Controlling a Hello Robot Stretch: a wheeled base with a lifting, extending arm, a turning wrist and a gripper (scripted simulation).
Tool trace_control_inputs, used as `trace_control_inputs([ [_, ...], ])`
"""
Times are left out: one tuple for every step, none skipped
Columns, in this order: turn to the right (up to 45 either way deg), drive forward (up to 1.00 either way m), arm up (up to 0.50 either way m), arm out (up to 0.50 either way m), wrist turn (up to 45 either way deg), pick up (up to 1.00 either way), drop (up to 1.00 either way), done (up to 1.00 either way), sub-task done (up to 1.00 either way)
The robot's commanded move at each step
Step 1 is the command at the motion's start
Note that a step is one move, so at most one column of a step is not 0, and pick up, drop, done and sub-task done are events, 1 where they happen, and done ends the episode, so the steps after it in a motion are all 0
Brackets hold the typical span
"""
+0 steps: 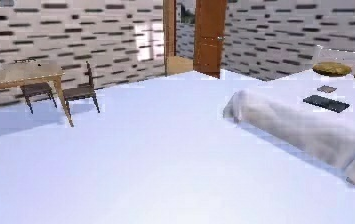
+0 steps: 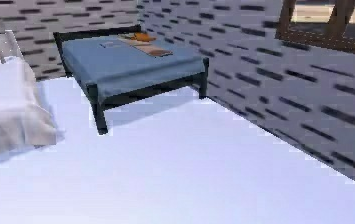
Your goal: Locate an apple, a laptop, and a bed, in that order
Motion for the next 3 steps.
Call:
trace_control_inputs([
  [0.0, 1.0, 0.0, 0.0, 0.0, 0.0, 0.0, 0.0, 0.0],
  [3.0, 0.0, 0.0, 0.0, 0.0, 0.0, 0.0, 0.0, 0.0],
  [0.0, 1.0, 0.0, 0.0, 0.0, 0.0, 0.0, 0.0, 0.0],
])
